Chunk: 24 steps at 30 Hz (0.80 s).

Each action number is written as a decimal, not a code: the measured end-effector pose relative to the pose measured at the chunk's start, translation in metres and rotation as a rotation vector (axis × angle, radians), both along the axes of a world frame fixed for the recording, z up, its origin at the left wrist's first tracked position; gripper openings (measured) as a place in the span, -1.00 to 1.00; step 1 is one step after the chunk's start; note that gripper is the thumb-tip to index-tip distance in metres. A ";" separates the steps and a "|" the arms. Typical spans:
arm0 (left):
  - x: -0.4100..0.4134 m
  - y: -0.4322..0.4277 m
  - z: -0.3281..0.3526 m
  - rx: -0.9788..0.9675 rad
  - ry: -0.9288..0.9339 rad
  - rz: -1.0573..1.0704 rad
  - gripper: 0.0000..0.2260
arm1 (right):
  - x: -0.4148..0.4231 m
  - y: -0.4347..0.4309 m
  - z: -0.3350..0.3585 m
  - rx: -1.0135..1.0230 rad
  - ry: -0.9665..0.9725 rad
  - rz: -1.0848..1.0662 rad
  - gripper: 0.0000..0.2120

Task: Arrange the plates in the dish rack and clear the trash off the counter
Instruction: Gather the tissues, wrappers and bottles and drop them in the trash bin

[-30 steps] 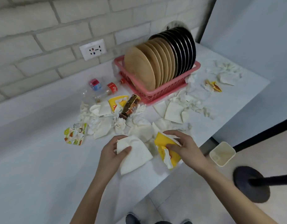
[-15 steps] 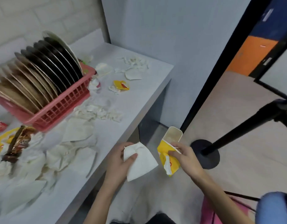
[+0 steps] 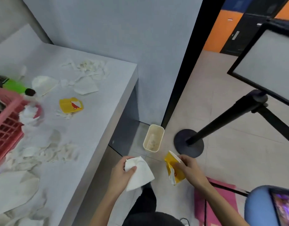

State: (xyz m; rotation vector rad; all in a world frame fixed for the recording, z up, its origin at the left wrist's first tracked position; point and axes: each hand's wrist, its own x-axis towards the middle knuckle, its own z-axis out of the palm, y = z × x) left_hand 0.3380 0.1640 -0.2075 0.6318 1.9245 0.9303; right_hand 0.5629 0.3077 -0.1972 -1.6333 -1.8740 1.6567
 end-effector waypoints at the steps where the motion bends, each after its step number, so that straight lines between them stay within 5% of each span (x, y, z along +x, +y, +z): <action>1: -0.005 0.015 -0.006 -0.026 -0.011 -0.012 -0.74 | 0.001 0.010 -0.006 -0.008 -0.024 -0.022 -0.90; 5: -0.024 0.071 -0.024 -0.079 -0.024 -0.058 -0.80 | -0.004 0.042 -0.026 -0.076 -0.065 -0.129 -0.90; 14: -0.049 0.164 -0.078 -0.154 0.052 -0.068 -0.82 | -0.034 0.119 -0.073 -0.077 -0.113 -0.015 -0.86; 24: -0.054 0.232 -0.258 -0.145 0.096 -0.066 -0.93 | -0.061 0.209 -0.263 -0.041 -0.048 -0.048 -0.88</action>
